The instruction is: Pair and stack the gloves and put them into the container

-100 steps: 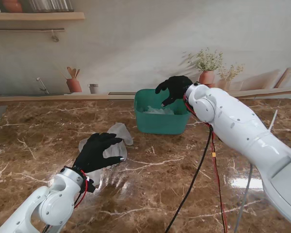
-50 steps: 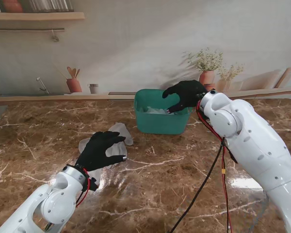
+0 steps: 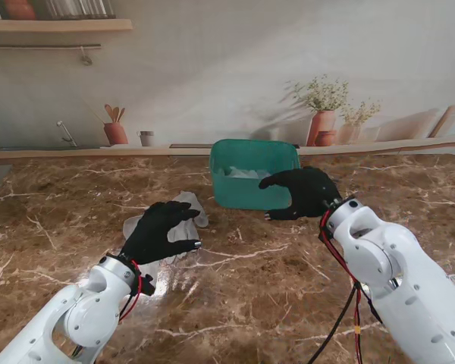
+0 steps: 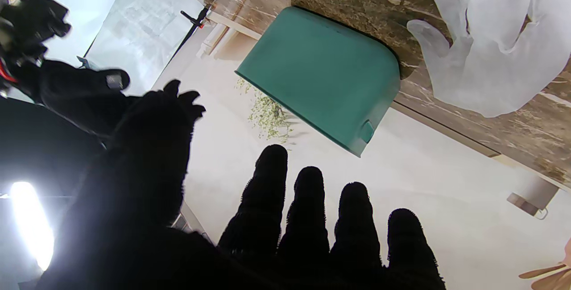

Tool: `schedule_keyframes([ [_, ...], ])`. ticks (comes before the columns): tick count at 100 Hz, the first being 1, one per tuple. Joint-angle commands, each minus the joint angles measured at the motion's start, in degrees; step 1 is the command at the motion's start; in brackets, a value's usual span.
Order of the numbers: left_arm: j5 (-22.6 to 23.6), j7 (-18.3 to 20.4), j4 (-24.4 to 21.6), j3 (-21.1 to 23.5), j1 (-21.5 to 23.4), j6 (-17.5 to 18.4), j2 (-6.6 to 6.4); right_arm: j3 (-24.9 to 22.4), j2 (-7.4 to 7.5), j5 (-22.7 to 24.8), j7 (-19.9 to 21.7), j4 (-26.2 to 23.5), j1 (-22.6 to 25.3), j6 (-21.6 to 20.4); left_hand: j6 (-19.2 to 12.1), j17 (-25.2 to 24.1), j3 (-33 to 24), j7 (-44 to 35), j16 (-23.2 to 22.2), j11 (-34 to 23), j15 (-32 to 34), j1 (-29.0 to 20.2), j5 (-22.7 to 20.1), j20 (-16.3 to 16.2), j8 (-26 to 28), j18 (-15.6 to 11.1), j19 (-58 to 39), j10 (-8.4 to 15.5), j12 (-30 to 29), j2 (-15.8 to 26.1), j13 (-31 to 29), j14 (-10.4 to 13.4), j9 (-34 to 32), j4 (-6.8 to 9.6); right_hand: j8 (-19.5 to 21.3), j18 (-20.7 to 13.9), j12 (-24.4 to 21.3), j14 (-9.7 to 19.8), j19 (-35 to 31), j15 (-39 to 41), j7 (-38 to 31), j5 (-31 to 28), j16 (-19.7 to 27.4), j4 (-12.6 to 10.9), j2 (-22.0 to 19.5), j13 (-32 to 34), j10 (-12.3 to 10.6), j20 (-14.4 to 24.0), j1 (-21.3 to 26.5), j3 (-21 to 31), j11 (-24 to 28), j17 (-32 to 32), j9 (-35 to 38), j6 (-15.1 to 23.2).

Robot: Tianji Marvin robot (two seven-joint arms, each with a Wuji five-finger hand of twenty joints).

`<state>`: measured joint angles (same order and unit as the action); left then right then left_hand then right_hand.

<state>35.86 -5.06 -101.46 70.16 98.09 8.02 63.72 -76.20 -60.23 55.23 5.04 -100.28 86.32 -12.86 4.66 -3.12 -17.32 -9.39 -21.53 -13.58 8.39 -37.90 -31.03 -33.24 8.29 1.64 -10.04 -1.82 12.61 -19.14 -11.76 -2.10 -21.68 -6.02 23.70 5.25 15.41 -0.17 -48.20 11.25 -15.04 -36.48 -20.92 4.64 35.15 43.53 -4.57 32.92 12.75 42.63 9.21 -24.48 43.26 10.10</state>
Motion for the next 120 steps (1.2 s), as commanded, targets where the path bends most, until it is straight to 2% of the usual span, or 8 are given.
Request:
schedule_keyframes([
  [1, -0.15, -0.19, 0.05, -0.38, -0.21, 0.40, 0.10, -0.76, -0.11, 0.04, -0.32, -0.77, 4.59, 0.85, -1.20, 0.55, 1.63, 0.26, 0.82, 0.99, -1.66, -0.88, -0.10, -0.52, 0.06, -1.89, -1.03, 1.84, -0.61, 0.94, 0.92, 2.86, 0.78, 1.75, 0.09, -0.27, -0.74, 0.17, 1.79, -0.62, 0.92, 1.41, 1.18, -1.79, 0.54, -1.63, 0.40, -1.04, -2.21, 0.97, -1.32, 0.86, -1.16, -0.93],
  [34, -1.88, 0.48, 1.37, -1.86, -1.86, 1.01, 0.16, -3.76, -1.09, -1.43, -5.87, -3.49, 16.46, 4.15, -1.31, 1.39, 2.18, 0.54, 1.30, 0.81, -1.04, -0.65, 0.21, 3.28, -0.08, -1.03, -7.35, 2.02, -0.50, 1.13, 0.76, 2.41, 0.99, 1.80, 0.03, -0.57, -0.78, -0.08, 3.18, -1.37, 1.46, 2.12, 1.53, -1.72, 0.38, -3.13, 0.69, -1.46, -2.17, 0.98, -1.79, 2.15, -2.06, -1.70],
  [68, -2.95, 1.55, 2.72, -1.79, -2.80, 0.85, 0.08, -4.67, -1.42, -1.62, -8.24, -4.46, 20.04, 3.60, -1.50, 0.68, 2.95, 0.32, 1.29, 0.89, -0.63, -0.95, 0.06, 5.32, 0.00, 0.12, -11.49, 1.67, -0.59, 1.44, -0.24, 1.77, -0.03, 1.93, 0.16, -1.51, -0.87, 0.75, 4.65, -1.95, 1.53, 1.93, 2.71, -1.75, 0.45, -3.09, 0.90, -2.57, -1.90, 1.03, -1.87, 1.96, -2.05, -1.71],
  [88, -2.34, 8.09, 3.26, 0.39, -5.09, 0.84, -1.18, -4.22, -1.41, -2.12, -8.06, -3.62, 19.77, 3.81, -2.37, 0.52, 1.29, -0.69, 1.02, 0.57, -0.38, -2.69, -1.54, 5.39, 0.45, 0.11, -11.69, 1.35, -0.45, -0.35, -1.22, 1.43, -1.65, 2.02, 0.28, -1.34, -0.84, 0.82, 4.43, -1.73, 1.35, 1.63, 2.75, -1.73, 0.65, -3.05, 0.86, -2.61, -1.56, 0.99, -1.75, 1.98, -1.91, -1.64],
  [90, -2.24, 9.00, 3.09, 0.73, -5.25, 0.84, -1.36, -4.20, -1.40, -2.16, -8.02, -3.49, 19.72, 3.87, -2.82, 0.48, -2.56, -1.69, 0.83, 0.60, -0.53, -1.09, -1.40, 5.38, 1.12, 0.09, -11.71, 1.37, -0.30, -1.42, -1.26, 1.44, -1.74, 1.43, 0.29, -1.33, -0.85, 0.83, 4.42, -1.72, 1.33, 1.62, 2.75, -1.73, 0.68, -3.05, 0.89, -2.62, -1.49, 0.98, -1.78, 1.99, -1.97, -1.66],
  [98, -1.43, 12.15, 3.17, 1.57, -6.39, 0.86, -2.02, -4.11, -1.39, -2.18, -8.00, -2.91, 19.49, 4.17, -3.58, 0.38, -4.97, -2.15, 0.76, 0.52, -0.50, -1.13, -2.29, 5.43, 1.34, -0.11, -11.53, 1.44, -0.24, -2.95, -1.32, 1.59, -1.92, 1.26, 0.34, -1.25, -0.84, 0.79, 4.39, -1.70, 1.26, 1.51, 2.78, -1.72, 0.72, -3.09, 0.84, -2.64, -1.37, 0.94, -1.75, 2.07, -1.94, -1.74],
  [101, -1.12, 13.33, 3.39, 1.78, -6.93, 0.95, -2.27, -4.05, -1.41, -2.21, -8.10, -2.67, 19.40, 4.35, -4.16, 0.46, -9.34, -2.52, 0.77, 0.42, -0.40, 0.57, -2.48, 5.28, 1.56, -0.20, -11.10, 1.44, -0.22, -4.20, -1.33, 1.61, -1.91, 0.70, 0.35, -1.23, -0.85, 0.77, 4.38, -1.70, 1.24, 1.49, 2.78, -1.72, 0.72, -3.12, 0.85, -2.65, -1.32, 0.93, -1.75, 2.08, -1.96, -1.68],
  [120, 0.19, 19.94, 5.65, 2.25, -10.26, 1.36, -3.63, -3.54, -1.48, -2.85, -8.53, -1.15, 18.81, 5.01, -6.44, 0.27, -15.92, -4.64, 0.66, -0.06, -0.23, 0.83, -3.42, 4.52, 2.70, -0.47, -10.50, 1.63, 0.06, -6.49, -1.27, 2.00, -2.02, -0.07, 0.45, -1.18, -0.81, 0.60, 4.26, -1.57, 1.09, 1.30, 2.75, -1.71, 0.68, -3.05, 0.85, -2.67, -1.04, 0.82, -1.67, 2.10, -1.85, -1.67],
])
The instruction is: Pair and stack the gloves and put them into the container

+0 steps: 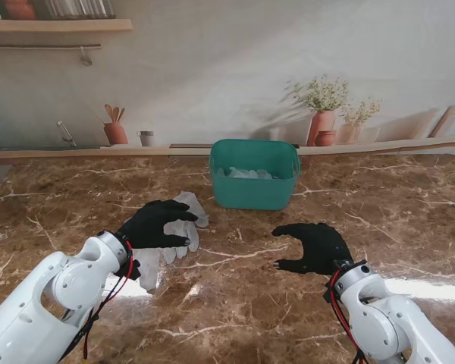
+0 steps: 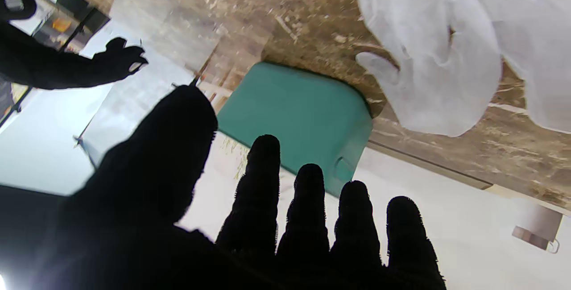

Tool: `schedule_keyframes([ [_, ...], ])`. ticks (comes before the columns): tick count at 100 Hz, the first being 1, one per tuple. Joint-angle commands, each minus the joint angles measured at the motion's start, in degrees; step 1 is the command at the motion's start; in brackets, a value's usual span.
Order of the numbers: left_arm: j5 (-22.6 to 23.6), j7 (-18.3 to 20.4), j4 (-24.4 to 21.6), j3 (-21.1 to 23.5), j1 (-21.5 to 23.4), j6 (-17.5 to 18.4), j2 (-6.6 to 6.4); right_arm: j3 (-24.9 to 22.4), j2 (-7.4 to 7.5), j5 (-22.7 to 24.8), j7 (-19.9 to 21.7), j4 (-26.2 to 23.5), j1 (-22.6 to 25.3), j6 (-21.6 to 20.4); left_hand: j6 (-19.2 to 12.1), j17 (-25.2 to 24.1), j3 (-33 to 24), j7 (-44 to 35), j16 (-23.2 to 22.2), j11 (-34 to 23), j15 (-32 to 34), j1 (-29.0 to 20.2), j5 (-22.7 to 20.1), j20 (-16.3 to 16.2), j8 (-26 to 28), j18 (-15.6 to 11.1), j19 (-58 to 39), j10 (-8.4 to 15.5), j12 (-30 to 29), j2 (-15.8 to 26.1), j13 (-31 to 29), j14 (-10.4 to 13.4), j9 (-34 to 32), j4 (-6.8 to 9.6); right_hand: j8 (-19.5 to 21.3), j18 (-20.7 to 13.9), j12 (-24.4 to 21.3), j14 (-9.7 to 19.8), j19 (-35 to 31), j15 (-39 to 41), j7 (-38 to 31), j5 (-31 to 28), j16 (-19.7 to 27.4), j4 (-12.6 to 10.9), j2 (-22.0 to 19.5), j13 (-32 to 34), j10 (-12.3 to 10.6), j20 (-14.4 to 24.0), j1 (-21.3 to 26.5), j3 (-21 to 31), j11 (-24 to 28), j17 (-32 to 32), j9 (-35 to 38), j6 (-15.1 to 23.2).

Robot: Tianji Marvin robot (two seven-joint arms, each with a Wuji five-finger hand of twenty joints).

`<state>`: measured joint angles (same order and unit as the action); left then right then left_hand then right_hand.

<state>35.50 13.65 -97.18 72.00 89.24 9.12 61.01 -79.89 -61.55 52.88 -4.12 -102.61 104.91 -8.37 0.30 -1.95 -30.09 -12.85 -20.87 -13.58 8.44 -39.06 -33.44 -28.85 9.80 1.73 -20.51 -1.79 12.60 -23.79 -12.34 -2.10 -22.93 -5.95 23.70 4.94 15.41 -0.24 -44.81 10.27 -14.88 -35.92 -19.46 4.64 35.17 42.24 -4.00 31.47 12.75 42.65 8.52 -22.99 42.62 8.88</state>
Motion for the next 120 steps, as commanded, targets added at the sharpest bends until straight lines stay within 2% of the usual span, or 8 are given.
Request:
schedule_keyframes([
  [1, 0.61, 1.55, 1.55, 0.42, -1.58, 0.37, -0.99, 0.19, -0.16, -0.53, 0.63, 1.26, 0.19, 0.53, -2.04, -0.90, -3.50, -1.22, 0.00, -0.06, -0.28, 2.01, -0.97, 0.07, 1.22, -0.77, 0.00, 1.46, 0.07, -1.86, -0.65, 1.95, -0.71, -0.19, 0.46, -0.86, -0.81, 0.66, 0.87, -0.58, 0.92, 0.73, 1.28, -1.70, 0.65, -1.74, 0.26, -1.22, -1.05, 0.78, -0.97, 0.61, -1.20, -0.43],
  [16, 0.65, 5.27, 4.47, 0.29, -3.86, 1.18, -1.77, 0.48, -0.22, -1.01, 0.20, 2.45, -0.36, 0.52, -1.74, -0.84, -4.73, -0.76, -0.16, -0.06, -0.16, 1.94, 0.39, 0.10, 1.08, -1.61, 0.61, 1.37, 0.14, -1.91, 0.07, 1.73, 0.48, -0.32, 0.51, -0.62, -0.79, 0.70, 0.71, -0.46, 0.84, 0.64, 1.23, -1.70, 0.65, -1.61, 0.34, -1.20, -0.84, 0.65, -0.91, 0.54, -1.07, -0.48],
  [36, 0.85, 4.57, 9.70, -1.23, -7.99, -0.28, -1.57, 0.82, -0.25, -1.49, 0.05, 3.74, -1.34, 0.61, -1.82, -0.63, -5.89, 0.84, -0.34, -0.18, 0.13, 2.51, 2.96, -0.57, 0.36, -1.21, 0.15, 1.84, 0.23, -1.85, 0.24, 2.07, 1.64, -0.46, 0.55, -0.21, -0.77, 0.60, 0.36, -0.34, 0.80, 0.65, 1.14, -1.72, 0.62, -1.46, 0.29, -1.07, -0.60, 0.52, -0.88, 0.46, -1.06, -0.55],
  [62, -1.45, 1.27, 18.81, -6.56, -16.46, -5.87, -0.30, 0.84, -0.28, -2.06, 0.15, 4.48, -2.12, 0.63, -0.42, -0.52, -6.21, 5.36, -0.87, -0.58, 0.81, 3.38, 8.17, -2.78, -2.09, -1.02, -3.01, 2.20, 0.38, 0.96, -0.16, 1.60, 3.44, -0.43, 0.59, 0.15, -0.72, 0.59, -0.12, -0.15, 0.72, 0.53, 0.97, -1.73, 0.34, -1.15, 0.40, -0.87, -0.32, 0.34, -0.78, 0.25, -0.91, -0.46],
  [80, -4.46, -0.91, 24.22, -10.88, -22.20, -11.50, 1.03, 0.65, -0.30, -2.20, 0.11, 4.83, -2.36, 0.51, 2.83, -0.45, -4.75, 4.53, -2.19, -2.20, 2.97, 4.06, 5.67, -2.78, -2.01, -0.19, -5.16, -0.92, 1.12, 1.11, -2.93, -1.71, -0.46, -0.48, 0.67, 0.36, -0.66, 0.55, -0.40, 0.05, 0.54, 0.32, 0.77, -1.73, 0.33, -0.86, 0.38, -0.76, -0.15, 0.16, -0.71, 0.16, -0.80, -0.35],
  [90, -4.97, -1.70, 27.34, -14.09, -25.55, -15.09, 1.67, 0.64, -0.30, -2.25, 0.11, 4.97, -2.44, 0.53, 4.26, -0.91, -1.14, 2.30, -5.99, -3.79, 5.69, 5.02, 3.72, -1.63, -0.79, 0.78, -4.62, -1.74, 2.67, 1.38, -2.65, -3.61, -2.62, -0.34, 0.70, 0.45, -0.62, 0.59, -0.60, 0.13, 0.48, 0.26, 0.67, -1.74, 0.20, -0.72, 0.42, -0.66, -0.04, 0.09, -0.65, 0.05, -0.69, -0.36],
  [103, -6.25, -2.56, 31.96, -18.50, -29.93, -18.73, 2.64, 0.62, -0.31, -2.30, -0.10, 5.26, -2.56, 0.26, 5.44, -1.79, 4.87, -2.11, -15.05, -7.64, 9.36, 5.56, 2.11, -4.92, 1.81, 2.26, -1.79, -3.59, 13.27, 2.55, -1.31, -6.67, -3.27, 0.37, 0.77, 0.57, -0.50, 0.52, -1.01, 0.40, 0.31, -0.02, 0.45, -1.76, 0.14, -0.37, 0.23, -0.45, 0.14, 0.02, -0.45, -0.17, -0.32, -0.25],
  [120, -8.82, -2.63, 37.42, -24.07, -35.13, -22.67, 4.03, 0.35, -0.31, -2.32, -0.09, 5.42, -2.54, 0.18, 5.86, -2.54, 11.33, -5.26, -18.70, -9.40, 10.47, 5.66, 1.29, -7.83, 3.53, 2.79, 1.87, -4.01, 19.98, 3.79, -0.41, -7.55, -3.24, 0.92, 0.85, 0.65, -0.36, 0.50, -1.38, 0.61, 0.14, -0.21, 0.17, -1.76, 0.09, -0.17, 0.30, -0.22, 0.22, -0.09, -0.34, -0.23, -0.16, -0.20],
])
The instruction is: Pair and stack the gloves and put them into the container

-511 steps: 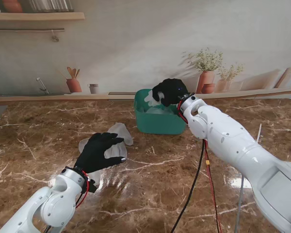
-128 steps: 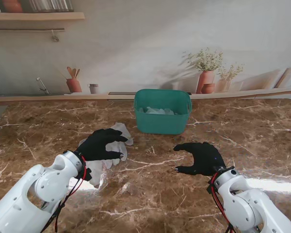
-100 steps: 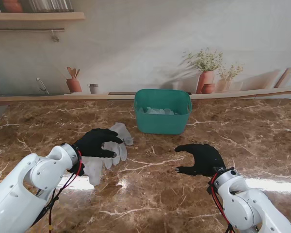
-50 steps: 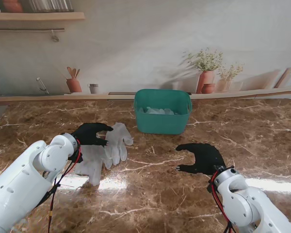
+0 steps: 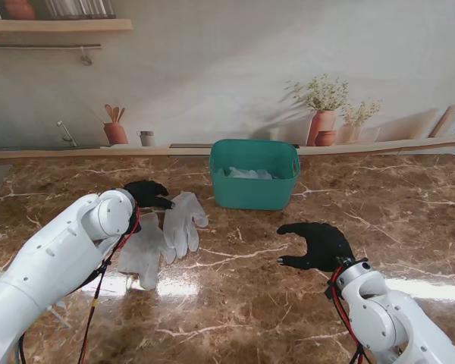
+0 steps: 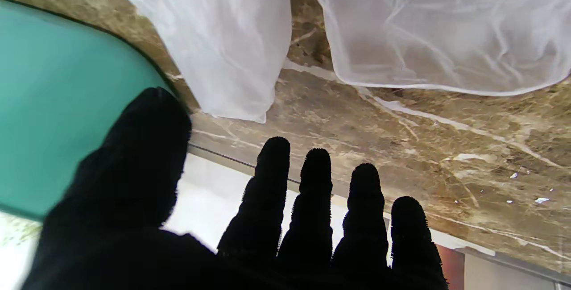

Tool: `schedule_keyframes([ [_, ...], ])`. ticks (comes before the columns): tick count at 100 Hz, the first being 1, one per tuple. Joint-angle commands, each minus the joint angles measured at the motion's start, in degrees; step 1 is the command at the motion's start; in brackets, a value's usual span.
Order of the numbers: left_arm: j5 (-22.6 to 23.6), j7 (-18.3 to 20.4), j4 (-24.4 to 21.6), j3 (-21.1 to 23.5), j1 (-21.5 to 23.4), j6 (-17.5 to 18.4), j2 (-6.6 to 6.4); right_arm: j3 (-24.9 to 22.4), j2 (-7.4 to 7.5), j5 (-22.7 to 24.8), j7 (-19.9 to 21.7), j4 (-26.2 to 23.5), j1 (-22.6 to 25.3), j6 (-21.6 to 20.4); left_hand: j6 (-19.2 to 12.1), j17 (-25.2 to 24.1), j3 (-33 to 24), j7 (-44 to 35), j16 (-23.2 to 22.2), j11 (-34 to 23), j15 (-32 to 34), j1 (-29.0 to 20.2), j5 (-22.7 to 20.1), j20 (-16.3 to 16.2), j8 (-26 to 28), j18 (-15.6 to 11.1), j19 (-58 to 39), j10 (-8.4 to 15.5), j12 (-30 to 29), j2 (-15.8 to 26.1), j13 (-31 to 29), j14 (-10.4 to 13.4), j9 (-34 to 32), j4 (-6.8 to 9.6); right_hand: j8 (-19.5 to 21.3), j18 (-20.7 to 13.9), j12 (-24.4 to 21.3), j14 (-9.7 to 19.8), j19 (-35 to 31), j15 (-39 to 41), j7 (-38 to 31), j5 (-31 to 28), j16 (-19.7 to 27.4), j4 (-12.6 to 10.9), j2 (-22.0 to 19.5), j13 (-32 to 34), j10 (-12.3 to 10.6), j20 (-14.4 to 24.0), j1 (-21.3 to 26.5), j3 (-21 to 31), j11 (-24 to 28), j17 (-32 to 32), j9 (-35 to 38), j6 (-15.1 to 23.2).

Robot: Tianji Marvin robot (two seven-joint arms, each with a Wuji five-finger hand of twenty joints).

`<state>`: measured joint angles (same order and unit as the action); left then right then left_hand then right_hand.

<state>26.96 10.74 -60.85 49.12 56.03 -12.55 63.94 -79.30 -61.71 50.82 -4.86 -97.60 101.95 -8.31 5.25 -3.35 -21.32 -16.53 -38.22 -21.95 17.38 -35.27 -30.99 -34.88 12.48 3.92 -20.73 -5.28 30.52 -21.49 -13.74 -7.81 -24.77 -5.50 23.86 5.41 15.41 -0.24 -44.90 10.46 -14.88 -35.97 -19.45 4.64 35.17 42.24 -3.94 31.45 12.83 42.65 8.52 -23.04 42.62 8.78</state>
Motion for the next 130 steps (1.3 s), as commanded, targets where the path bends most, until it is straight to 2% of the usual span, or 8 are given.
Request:
schedule_keyframes([
  [1, -0.39, 0.27, 1.37, -1.47, -2.18, -1.17, 1.18, -0.25, -0.16, -0.26, 0.62, 0.42, 0.42, 0.13, 0.88, -1.14, 3.33, -2.37, -1.58, -1.26, 1.65, 1.62, -1.04, -2.22, 1.36, 0.71, 2.28, -0.45, 2.47, 1.69, 0.99, -1.85, -1.36, 0.57, 0.68, 0.19, -0.35, 0.48, -1.31, 0.42, 0.16, -0.12, 0.15, -1.77, 0.07, -0.18, 0.33, -0.19, 0.15, -0.09, -0.34, -0.18, -0.17, -0.09],
  [23, -3.36, -0.58, 6.92, -6.68, -6.55, -3.16, 3.22, -0.33, -0.17, -0.42, 0.65, 0.63, 0.33, 0.29, -1.51, -1.64, 10.65, -14.60, -1.75, -1.36, 1.00, -0.52, -4.35, -5.12, 10.93, 1.12, 5.79, -0.01, 4.37, 3.22, 1.61, -1.37, -1.63, 1.40, 0.81, 0.36, -0.18, 0.37, -1.75, 0.61, -0.11, -0.49, -0.15, -1.77, -0.12, 0.02, 0.37, 0.08, 0.35, -0.22, -0.26, -0.39, -0.07, 0.03],
  [49, -6.40, -1.53, 12.75, -11.30, -9.44, -2.24, 5.57, -0.28, -0.15, -0.58, 0.88, 0.88, 0.18, 0.33, -3.90, -1.70, 10.97, -23.26, -1.44, -1.20, 0.74, -3.53, -9.15, -6.99, 16.87, 1.05, 6.79, 1.13, 4.19, 2.37, 1.71, -0.79, -1.84, 1.69, 0.98, 0.50, 0.08, 0.25, -2.32, 0.97, -0.40, -0.78, -0.58, -1.77, -0.31, 0.46, 0.38, 0.45, 0.85, -0.50, -0.03, -0.62, 0.31, 0.18],
  [57, -6.96, -1.73, 13.98, -12.30, -9.97, -1.65, 6.10, -0.32, -0.16, -0.57, 0.80, 0.92, 0.21, 0.35, -5.42, -1.55, -0.39, -26.00, -1.25, -1.70, 1.12, -1.03, -9.25, -8.07, 19.71, 0.94, 7.21, 1.69, 3.78, -0.81, 1.45, -0.73, -2.28, 0.39, 1.00, 0.48, 0.20, 0.31, -2.44, 1.02, -0.43, -0.78, -0.69, -1.78, -0.37, 0.50, 0.37, 0.53, 0.94, -0.61, 0.09, -0.66, 0.52, 0.24],
  [68, -7.14, -2.55, 14.82, -12.88, -10.14, -0.87, 6.60, -0.39, -0.17, -0.56, 0.73, 0.94, 0.26, 0.42, -9.94, -1.57, -1.81, -31.71, -1.26, -2.29, 1.56, -7.67, -9.01, -8.51, 20.43, 0.76, 6.73, 2.37, 3.73, -5.58, 0.67, -0.39, -3.38, -3.58, 1.04, 0.57, 0.37, 0.21, -2.61, 1.14, -0.51, -0.92, -0.85, -1.79, -0.52, 0.70, 0.37, 0.63, 1.15, -0.72, 0.27, -0.76, 0.90, 0.29],
  [82, -7.10, -4.32, 15.50, -12.76, -9.97, -0.01, 7.12, -0.36, -0.17, -0.78, 0.90, 0.94, 0.25, 0.40, -16.61, -1.39, -7.38, -40.76, -1.52, -3.15, 2.81, -12.53, -7.84, -9.46, 24.43, 0.85, 4.56, 3.86, 3.41, -7.52, -1.70, 0.11, -6.81, -4.29, 1.06, 0.56, 0.58, 0.22, -2.75, 1.21, -0.56, -0.98, -0.97, -1.79, -0.82, 0.84, 0.37, 0.70, 1.48, -0.90, 0.47, -0.85, 1.36, 0.33],
  [106, -8.71, -6.49, 13.05, -7.89, -6.90, 3.60, 6.76, -0.34, -0.20, -0.99, 0.86, 0.90, 0.27, 0.27, -21.37, -0.69, -26.13, -41.53, 0.28, 0.28, 5.89, -6.29, -3.68, -10.90, 40.58, 1.10, -6.65, 5.06, -8.65, -9.47, -17.94, 0.61, -26.97, -4.09, 1.07, 0.58, 0.89, 0.12, -2.88, 1.32, -0.62, -1.12, -1.13, -1.82, -1.66, 1.15, 0.42, 0.73, 1.88, -1.43, 0.67, -0.93, 1.94, 0.36],
  [130, -9.04, -5.16, 2.06, -0.59, 0.16, 8.22, 3.96, 0.23, -0.15, -0.99, 1.36, 0.41, 0.09, 0.77, -22.61, 0.01, -27.58, -41.08, -1.27, 0.82, 9.66, -7.24, -2.58, -10.42, 44.81, 1.84, -17.22, 4.30, -7.35, -9.30, -24.15, -0.65, -35.94, -5.03, 1.33, 0.20, 1.65, 0.00, -3.39, 2.06, -1.40, -2.56, -1.47, -1.86, -2.58, 2.79, 0.46, 0.79, 2.56, -1.95, 1.85, -1.84, 4.55, -0.03],
])
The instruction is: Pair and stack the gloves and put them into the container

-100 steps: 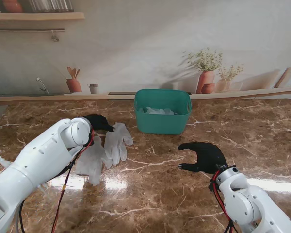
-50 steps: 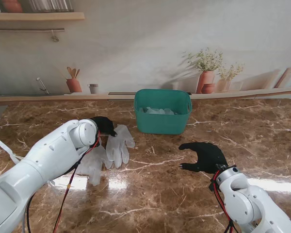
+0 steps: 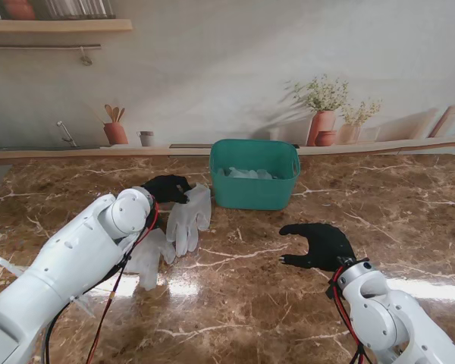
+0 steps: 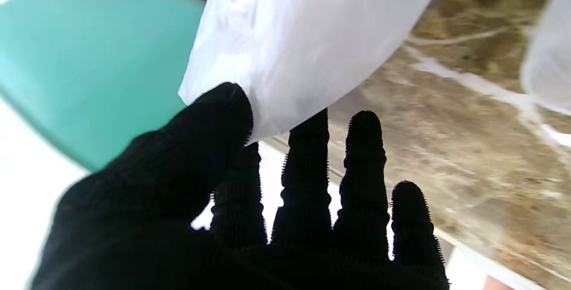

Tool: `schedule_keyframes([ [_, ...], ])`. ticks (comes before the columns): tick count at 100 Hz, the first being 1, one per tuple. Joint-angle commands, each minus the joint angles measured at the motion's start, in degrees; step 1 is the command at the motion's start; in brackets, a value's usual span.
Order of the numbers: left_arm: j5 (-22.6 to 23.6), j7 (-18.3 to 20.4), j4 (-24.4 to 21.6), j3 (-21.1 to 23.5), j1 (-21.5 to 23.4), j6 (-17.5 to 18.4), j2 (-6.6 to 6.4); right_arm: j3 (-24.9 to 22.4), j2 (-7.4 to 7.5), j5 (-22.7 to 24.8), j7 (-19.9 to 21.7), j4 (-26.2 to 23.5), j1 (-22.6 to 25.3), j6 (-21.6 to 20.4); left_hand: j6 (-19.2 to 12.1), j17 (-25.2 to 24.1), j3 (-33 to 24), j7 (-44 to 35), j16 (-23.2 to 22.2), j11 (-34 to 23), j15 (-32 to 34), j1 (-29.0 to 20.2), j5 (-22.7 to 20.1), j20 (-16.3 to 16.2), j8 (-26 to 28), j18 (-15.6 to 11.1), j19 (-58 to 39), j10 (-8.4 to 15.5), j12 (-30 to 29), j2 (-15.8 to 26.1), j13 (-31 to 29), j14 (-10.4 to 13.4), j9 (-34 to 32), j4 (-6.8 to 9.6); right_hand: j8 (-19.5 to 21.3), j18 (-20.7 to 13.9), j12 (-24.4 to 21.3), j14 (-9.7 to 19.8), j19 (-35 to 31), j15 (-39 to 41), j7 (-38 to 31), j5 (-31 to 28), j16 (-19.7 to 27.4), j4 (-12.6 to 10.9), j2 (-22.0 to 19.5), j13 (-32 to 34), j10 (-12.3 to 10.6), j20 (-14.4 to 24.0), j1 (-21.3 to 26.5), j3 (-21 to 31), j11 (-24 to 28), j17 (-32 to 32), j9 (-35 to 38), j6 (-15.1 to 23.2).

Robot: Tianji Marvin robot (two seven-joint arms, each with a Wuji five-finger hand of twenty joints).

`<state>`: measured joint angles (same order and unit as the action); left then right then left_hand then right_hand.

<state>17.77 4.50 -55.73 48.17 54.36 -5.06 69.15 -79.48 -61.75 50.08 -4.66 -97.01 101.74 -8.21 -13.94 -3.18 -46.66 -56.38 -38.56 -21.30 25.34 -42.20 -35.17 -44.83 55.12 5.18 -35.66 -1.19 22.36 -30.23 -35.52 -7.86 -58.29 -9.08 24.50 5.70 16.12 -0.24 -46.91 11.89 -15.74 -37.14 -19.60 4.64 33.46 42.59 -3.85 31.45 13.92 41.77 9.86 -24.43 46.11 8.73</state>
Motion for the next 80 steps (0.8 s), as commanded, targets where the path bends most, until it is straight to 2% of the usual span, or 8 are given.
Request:
schedule_keyframes([
  [1, 0.28, 1.17, -3.56, 0.61, 2.13, 0.88, -1.37, 0.46, -0.11, -0.28, 1.19, -0.20, 0.27, 0.73, -3.55, -0.38, -2.26, -1.09, -0.98, 0.33, 1.74, -0.27, 1.63, -0.42, 2.50, 0.60, -3.01, 0.26, 0.91, -0.56, -2.34, -0.63, -2.53, -1.38, 0.71, -0.12, 1.00, -0.04, -1.46, 0.73, -0.61, -1.50, -1.36, -1.86, -0.93, 2.62, 0.40, 0.80, 1.49, -1.13, 0.59, -0.58, 1.21, 0.02],
  [30, 3.52, 3.19, -19.27, 8.89, 12.87, 6.17, -4.44, 2.29, -0.09, -0.82, 1.79, -0.05, -0.78, 1.67, -3.91, -0.62, -2.49, -0.85, -1.19, 0.72, 1.68, -0.28, 1.72, 0.32, 3.99, 1.03, -3.92, 0.57, 1.42, -0.47, -1.91, -0.70, -2.87, -1.17, 1.09, -0.20, 2.44, 0.01, -2.91, 2.27, -1.71, -2.93, -2.30, -1.96, -1.76, 4.96, 0.33, 0.77, 2.15, -2.12, 2.16, -1.83, 4.42, -0.63],
  [48, 5.29, 1.40, -26.93, 12.59, 19.85, 10.25, -5.05, 3.68, -0.64, -4.46, 1.09, -0.11, -1.38, 2.96, -4.19, -0.71, -2.56, -0.45, -1.40, 0.96, 1.77, 0.11, 1.53, 0.44, 4.45, 1.43, -4.28, 0.96, 1.71, -0.64, -2.20, -0.62, -3.33, -1.15, 3.42, -0.28, 4.79, -0.27, -3.50, 2.92, -5.46, -5.62, -3.36, -1.87, -2.56, 4.40, 0.39, 0.41, 0.30, -2.10, 3.55, -0.58, 5.56, -1.21],
  [58, 5.91, 0.42, -30.13, 13.82, 22.99, 12.03, -5.20, 4.29, -0.83, -6.11, 1.17, -0.37, -1.59, 3.22, -4.23, -0.76, -2.67, -0.25, -1.43, 1.19, 1.65, 0.26, 1.47, 0.64, 4.65, 1.62, -4.20, 1.19, 1.73, -0.64, -2.28, -0.69, -3.43, -1.08, 3.76, -0.74, 5.37, -0.34, -2.67, 2.41, -5.42, -5.25, -3.64, -1.88, -2.83, 1.71, 0.33, 0.34, -0.66, -1.91, 3.34, 1.71, 4.16, -1.32],
  [80, 7.14, -1.61, -35.26, 14.59, 27.85, 14.72, -5.27, 6.38, -1.82, -13.81, 0.62, -0.43, -2.46, 4.11, -4.45, -0.80, -2.60, 0.14, -1.53, 1.49, 1.44, 0.43, 1.37, 0.93, 4.84, 1.75, -4.12, 1.54, 1.88, -0.63, -2.23, -0.67, -3.51, -1.04, 4.05, -1.49, 6.51, -0.47, -0.92, 2.08, -4.06, -3.00, -4.65, -1.81, -3.46, -3.22, 0.95, 1.30, -1.58, -1.44, 2.68, 5.15, 0.14, -2.76],
])
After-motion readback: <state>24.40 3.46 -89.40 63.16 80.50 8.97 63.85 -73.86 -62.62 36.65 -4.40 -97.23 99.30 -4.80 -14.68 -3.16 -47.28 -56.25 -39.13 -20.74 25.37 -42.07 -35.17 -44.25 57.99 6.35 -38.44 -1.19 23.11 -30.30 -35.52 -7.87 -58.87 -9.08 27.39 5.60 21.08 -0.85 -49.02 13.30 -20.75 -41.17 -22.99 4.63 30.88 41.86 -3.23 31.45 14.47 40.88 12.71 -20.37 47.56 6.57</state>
